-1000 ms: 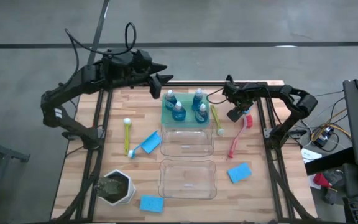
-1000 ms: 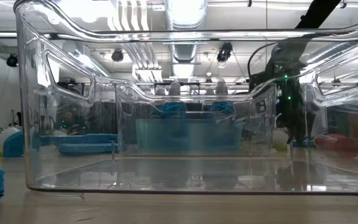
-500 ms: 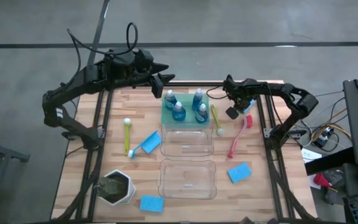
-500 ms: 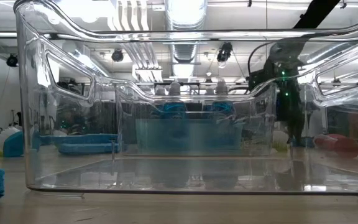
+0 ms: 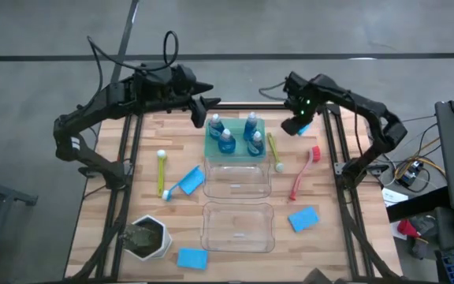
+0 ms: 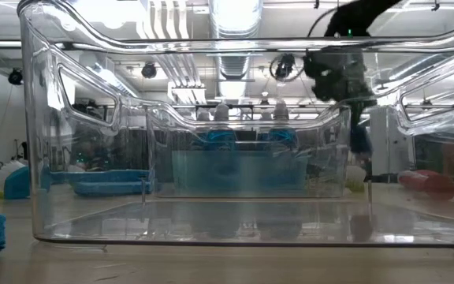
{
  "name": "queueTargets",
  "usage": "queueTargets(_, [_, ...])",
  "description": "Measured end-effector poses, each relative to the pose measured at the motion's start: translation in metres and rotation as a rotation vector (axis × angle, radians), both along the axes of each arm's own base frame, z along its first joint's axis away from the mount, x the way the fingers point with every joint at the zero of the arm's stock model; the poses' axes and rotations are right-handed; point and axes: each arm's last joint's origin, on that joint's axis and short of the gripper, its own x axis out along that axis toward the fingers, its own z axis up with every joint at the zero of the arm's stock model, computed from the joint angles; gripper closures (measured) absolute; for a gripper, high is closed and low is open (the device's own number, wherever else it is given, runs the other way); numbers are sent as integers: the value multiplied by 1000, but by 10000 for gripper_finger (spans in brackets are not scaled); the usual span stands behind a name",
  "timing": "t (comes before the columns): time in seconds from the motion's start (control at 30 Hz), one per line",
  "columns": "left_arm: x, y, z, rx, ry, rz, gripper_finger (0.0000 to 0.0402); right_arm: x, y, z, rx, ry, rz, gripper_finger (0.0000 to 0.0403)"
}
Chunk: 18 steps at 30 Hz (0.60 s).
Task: Pick & Place Kitchen Sink Supplies
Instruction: Put the top blue sponge into the top transparent bin
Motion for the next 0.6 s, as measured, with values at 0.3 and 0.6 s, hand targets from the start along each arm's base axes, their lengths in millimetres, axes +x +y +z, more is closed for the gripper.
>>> queueTargets(0.3, [2, -3, -4, 24, 47, -129, 158, 12, 10, 84, 150, -396, 87, 395])
queueTargets(0.6, [14, -2, -19, 39, 79, -208, 158, 32, 41, 146, 276, -756, 273, 394])
